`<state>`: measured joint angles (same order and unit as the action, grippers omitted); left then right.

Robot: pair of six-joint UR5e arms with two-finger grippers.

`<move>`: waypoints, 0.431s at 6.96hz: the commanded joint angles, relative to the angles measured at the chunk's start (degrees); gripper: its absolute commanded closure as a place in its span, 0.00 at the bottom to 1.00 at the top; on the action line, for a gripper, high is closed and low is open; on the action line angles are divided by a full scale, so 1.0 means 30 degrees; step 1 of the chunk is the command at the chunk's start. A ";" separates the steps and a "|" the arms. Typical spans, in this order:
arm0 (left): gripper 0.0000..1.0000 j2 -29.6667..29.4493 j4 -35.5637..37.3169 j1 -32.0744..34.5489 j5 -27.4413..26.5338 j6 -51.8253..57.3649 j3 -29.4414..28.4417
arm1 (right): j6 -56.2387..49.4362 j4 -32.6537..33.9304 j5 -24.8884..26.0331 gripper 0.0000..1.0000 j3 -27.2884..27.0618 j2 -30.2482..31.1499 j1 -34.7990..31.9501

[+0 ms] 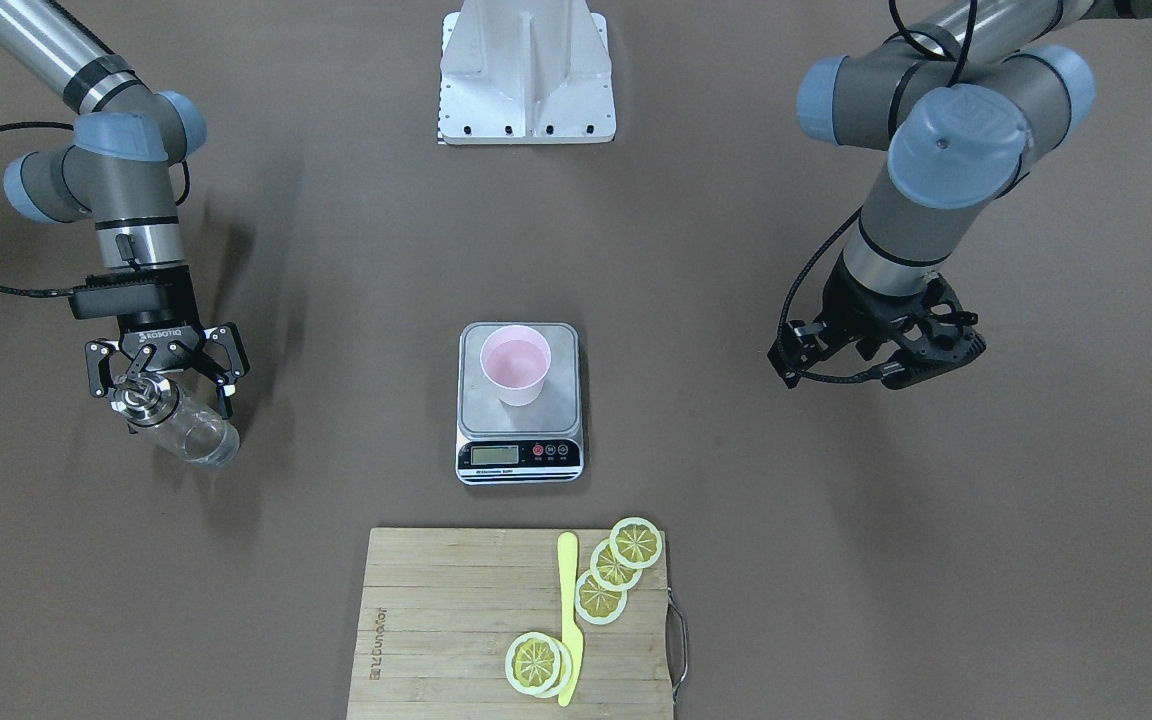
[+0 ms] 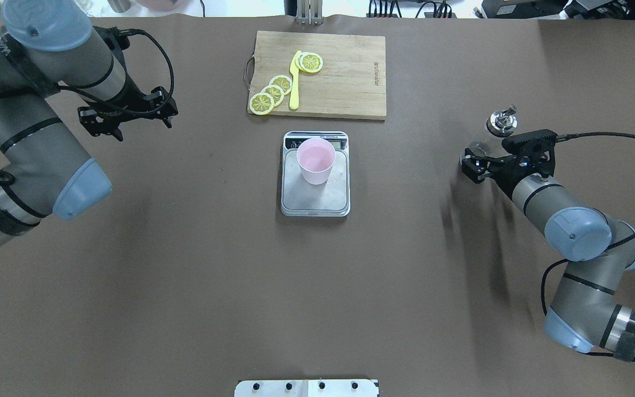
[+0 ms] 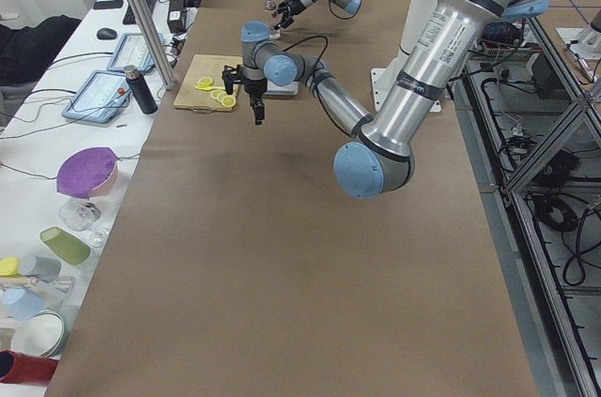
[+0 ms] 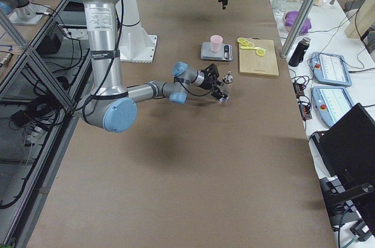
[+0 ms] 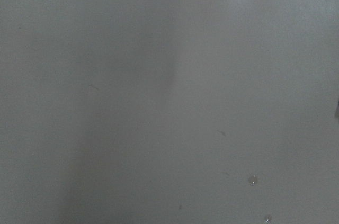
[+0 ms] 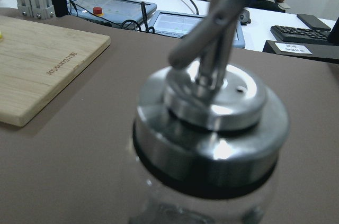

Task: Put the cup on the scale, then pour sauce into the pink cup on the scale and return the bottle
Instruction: 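Grasp the glass sauce bottle by its neck with the right gripper, then lift the bottle and carry it with the right gripper toward the cup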

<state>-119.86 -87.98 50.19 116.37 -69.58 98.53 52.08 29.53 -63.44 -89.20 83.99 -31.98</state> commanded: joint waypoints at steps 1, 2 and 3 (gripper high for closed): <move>0.01 -0.0008 -0.0001 0.0000 0.0029 -0.0038 -0.0001 | -0.0015 -0.0001 0.0024 0.00 0.0055 -0.0367 -0.0180; 0.01 -0.0008 -0.0001 0.0000 0.0029 -0.0010 -0.0030 | -0.0015 -0.0001 -0.0004 0.00 0.0345 -0.0573 -0.0268; 0.01 0.0021 -0.0001 0.0000 0.0000 -0.0009 -0.0031 | -0.0015 -0.0001 0.0024 0.02 0.0435 -0.0750 -0.0240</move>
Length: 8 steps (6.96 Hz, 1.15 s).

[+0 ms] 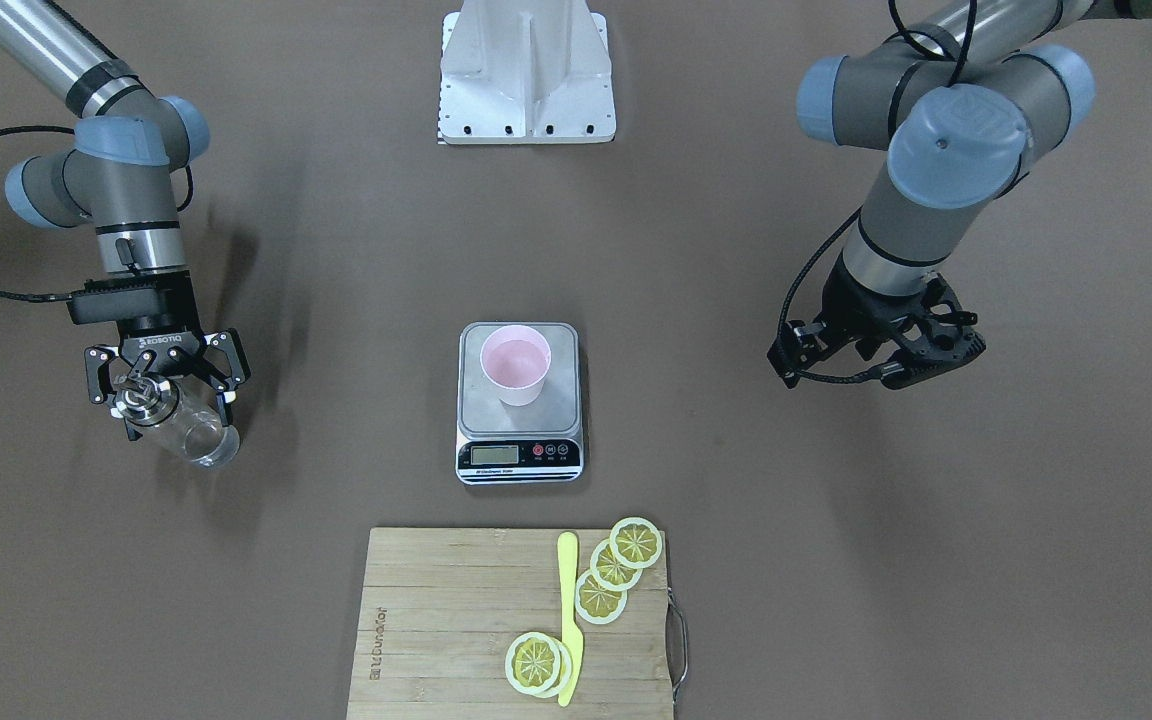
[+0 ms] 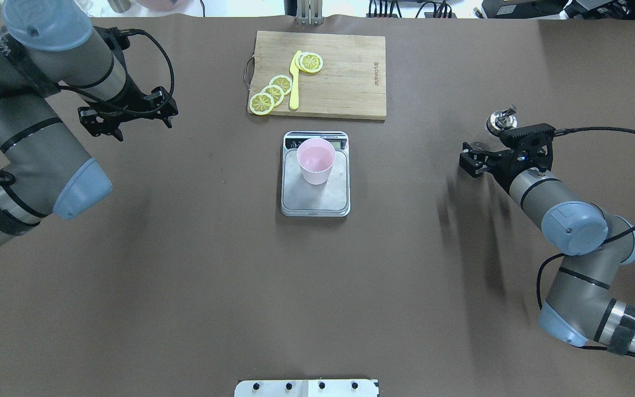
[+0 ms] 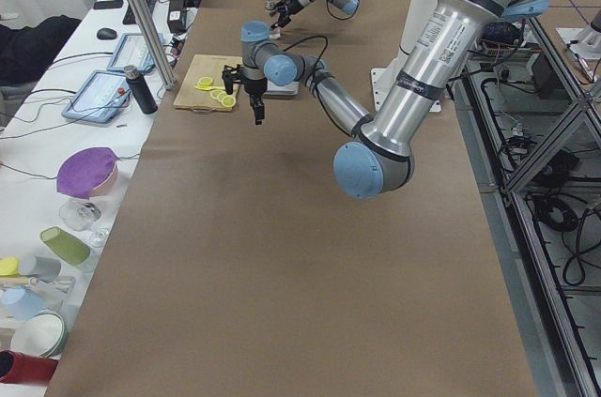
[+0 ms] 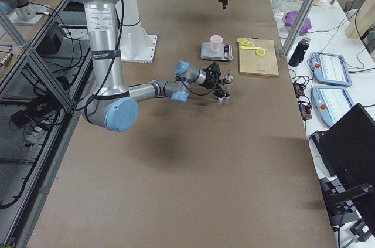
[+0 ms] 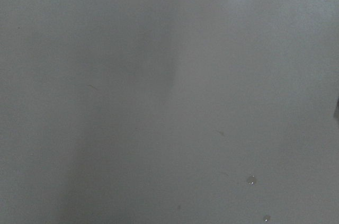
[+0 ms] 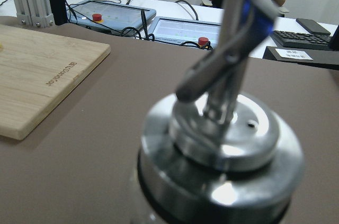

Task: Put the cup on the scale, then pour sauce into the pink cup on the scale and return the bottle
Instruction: 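Lift the bottle and carry it with the right gripper toward the cup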

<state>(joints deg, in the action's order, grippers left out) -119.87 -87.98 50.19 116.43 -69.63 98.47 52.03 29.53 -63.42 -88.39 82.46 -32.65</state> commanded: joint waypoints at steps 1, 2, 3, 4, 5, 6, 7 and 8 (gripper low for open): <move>0.01 0.0026 0.0000 0.0000 -0.0020 0.0006 -0.0039 | 0.0000 0.0029 -0.0012 0.04 0.0166 -0.0271 -0.0074; 0.01 0.0026 0.0000 0.0000 -0.0020 -0.0052 -0.0039 | -0.0029 0.0029 -0.0012 0.07 0.0224 -0.0387 -0.0104; 0.01 0.0026 0.0000 -0.0029 -0.0020 -0.0081 -0.0039 | -0.0030 0.0029 -0.0012 0.13 0.0660 -0.0765 -0.0162; 0.01 -0.0003 0.0000 -0.0030 -0.0020 -0.0082 -0.0039 | -0.0059 0.0058 -0.0012 0.36 0.0983 -0.0914 -0.0192; 0.01 0.0025 -0.0029 -0.0001 0.0009 -0.0053 -0.0039 | -0.0697 0.0203 -0.0099 0.94 0.0958 -0.0973 -0.0337; 0.01 0.0055 0.0000 0.0000 0.0009 -0.0052 -0.0010 | -0.1835 0.0350 -0.0796 1.00 0.0725 -0.1380 -0.1035; 0.01 0.0084 -0.0029 0.0000 0.0009 -0.0052 -0.0039 | -0.3180 0.2817 -0.1412 1.00 -0.0669 -0.1877 -0.1651; 0.01 0.0113 -0.0029 0.0029 0.0009 -0.0023 -0.0039 | -0.5804 0.7743 -0.1128 1.00 -0.3235 -0.2694 -0.1773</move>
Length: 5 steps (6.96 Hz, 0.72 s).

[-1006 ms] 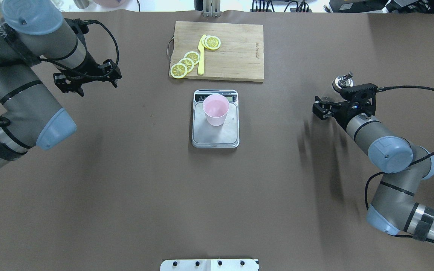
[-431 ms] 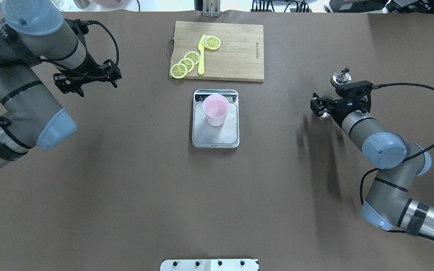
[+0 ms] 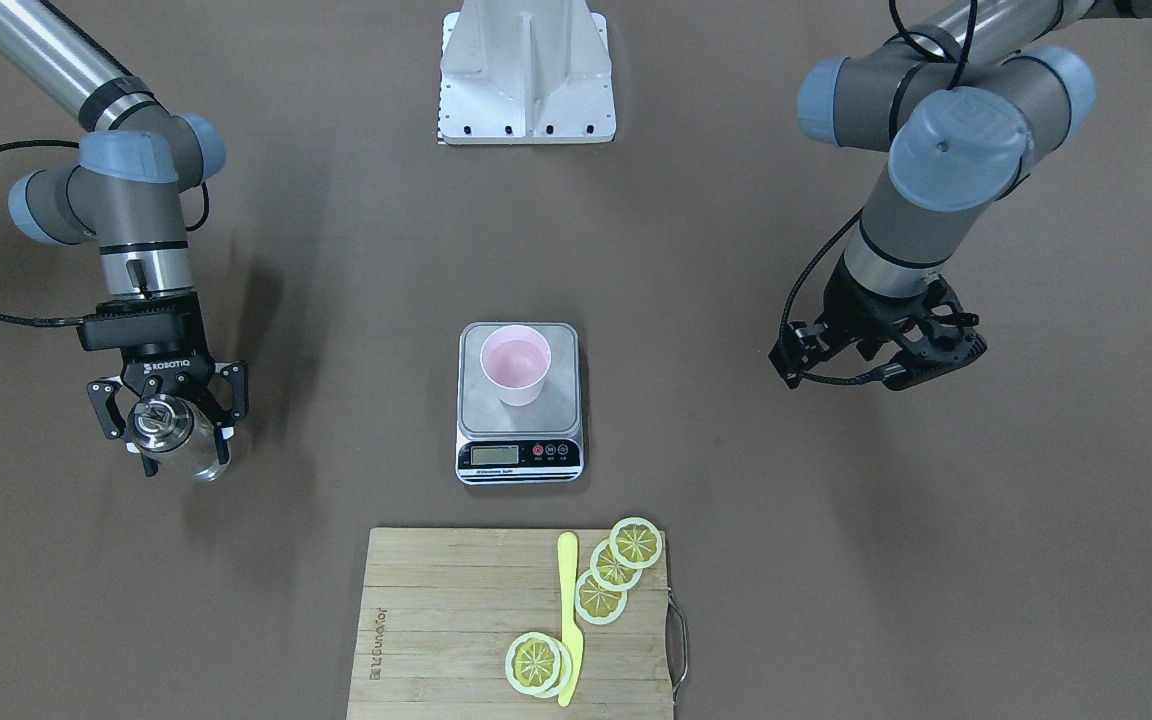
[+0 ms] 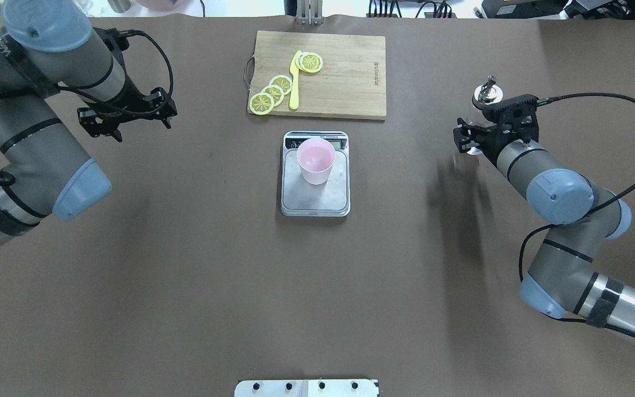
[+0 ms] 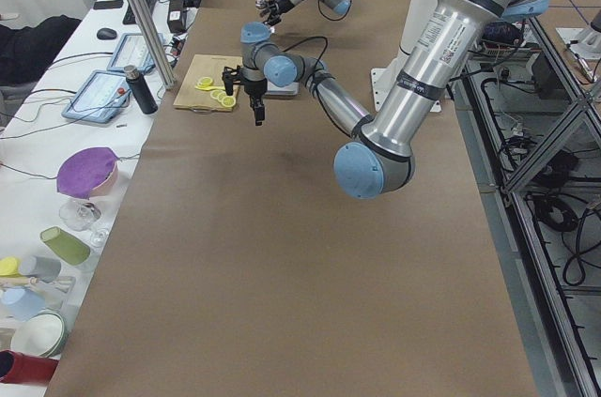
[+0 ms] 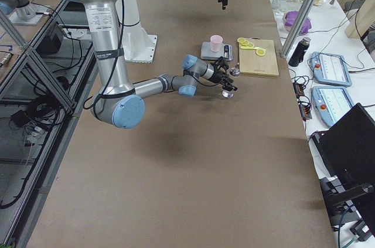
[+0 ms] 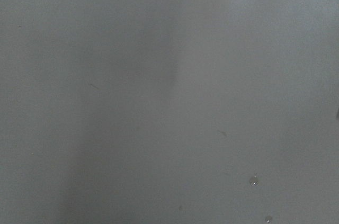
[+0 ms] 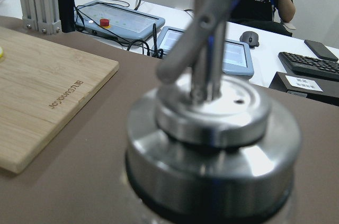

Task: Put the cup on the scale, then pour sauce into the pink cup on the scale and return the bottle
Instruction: 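Lift the bottle and carry it with the right gripper toward the cup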

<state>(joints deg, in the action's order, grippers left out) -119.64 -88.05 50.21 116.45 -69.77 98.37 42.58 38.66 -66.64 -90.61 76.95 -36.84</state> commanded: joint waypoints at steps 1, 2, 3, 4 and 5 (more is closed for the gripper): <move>0.01 0.0066 -0.0006 0.0050 0.0001 0.0052 0.0021 | -0.5318 0.8231 0.1688 1.00 -0.4261 -0.1677 -0.0146; 0.01 0.0037 -0.0006 0.0080 0.0001 0.0082 -0.0008 | -0.6911 1.0325 0.4316 1.00 -0.4830 -0.2149 0.1365; 0.01 0.0153 -0.0006 0.0109 0.0001 0.0140 -0.0008 | -0.7304 1.2406 0.6924 1.00 -0.4748 -0.2995 0.3004; 0.01 0.0212 -0.0006 0.0167 -0.0028 0.0170 -0.0037 | -0.7801 1.4631 0.9850 1.00 -0.4573 -0.3467 0.4587; 0.01 0.0212 0.0023 0.0400 -0.0029 0.0750 -0.0269 | -0.8937 1.5871 1.1359 1.00 -0.4485 -0.3617 0.5357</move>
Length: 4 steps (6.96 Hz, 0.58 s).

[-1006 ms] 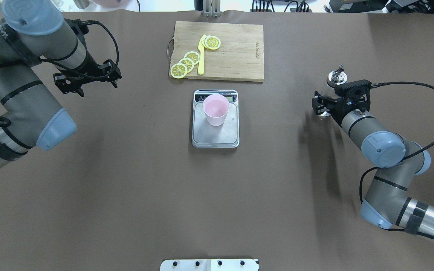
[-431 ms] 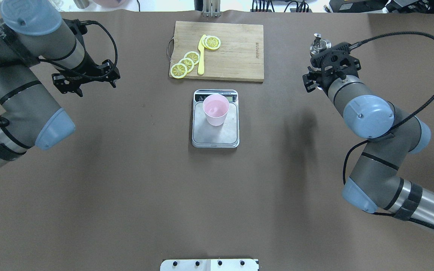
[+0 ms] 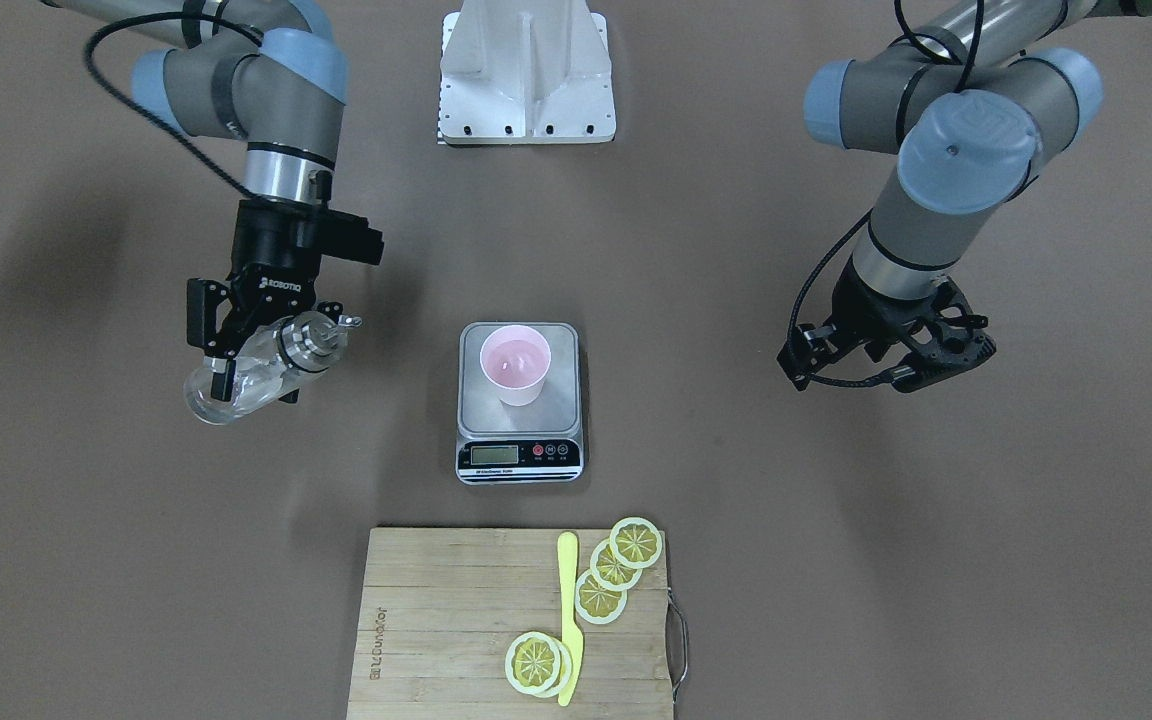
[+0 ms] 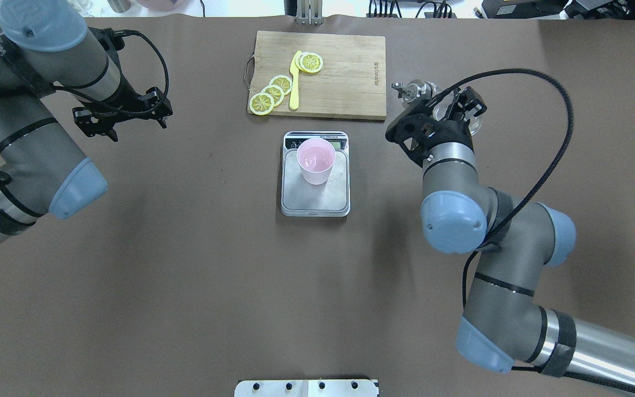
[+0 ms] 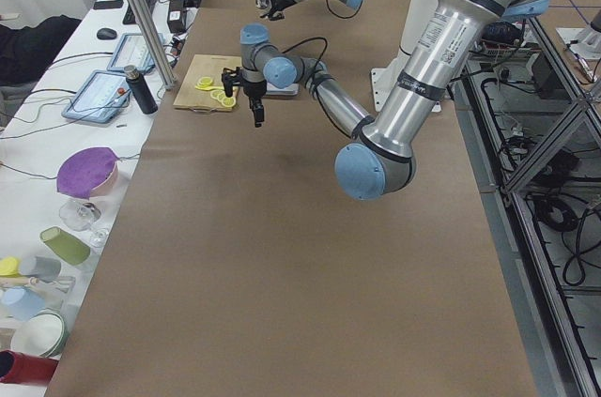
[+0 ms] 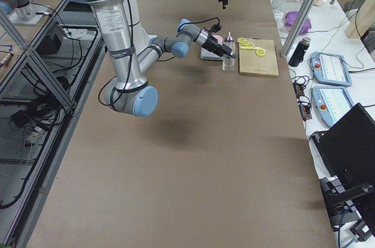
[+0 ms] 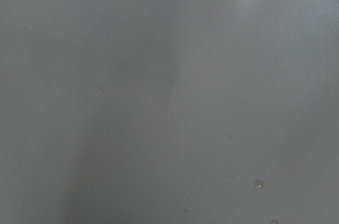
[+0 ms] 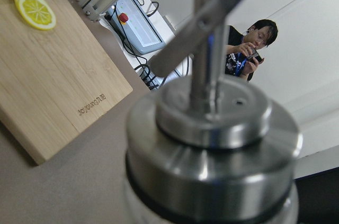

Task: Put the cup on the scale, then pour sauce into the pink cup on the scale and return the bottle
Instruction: 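Lift the bottle and carry it with the right gripper toward the cup, then tilt the bottle spout over the pink cup with the right gripper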

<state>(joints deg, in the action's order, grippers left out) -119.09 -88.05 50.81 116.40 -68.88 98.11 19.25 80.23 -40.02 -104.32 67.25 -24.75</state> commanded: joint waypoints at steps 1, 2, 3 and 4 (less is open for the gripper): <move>0.01 0.0233 -0.0006 0.0462 0.0018 0.0924 -0.0446 | -0.3145 0.2810 0.4123 1.00 0.0317 -0.0474 0.1828; 0.01 0.0322 -0.0007 0.0639 0.0018 0.1132 -0.0478 | -0.4441 0.3427 0.5329 1.00 0.0957 -0.0910 0.2007; 0.01 0.0380 -0.0007 0.0670 0.0047 0.1134 -0.0594 | -0.5759 0.3927 0.6530 1.00 0.1776 -0.1523 0.2009; 0.01 0.0439 -0.0036 0.0670 0.0077 0.1105 -0.0624 | -0.6758 0.3932 0.7731 1.00 0.2712 -0.2283 0.2009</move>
<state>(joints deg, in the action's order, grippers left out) -118.01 -88.09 52.70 116.53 -65.63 96.46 3.20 91.20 -21.38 -99.36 62.91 -18.87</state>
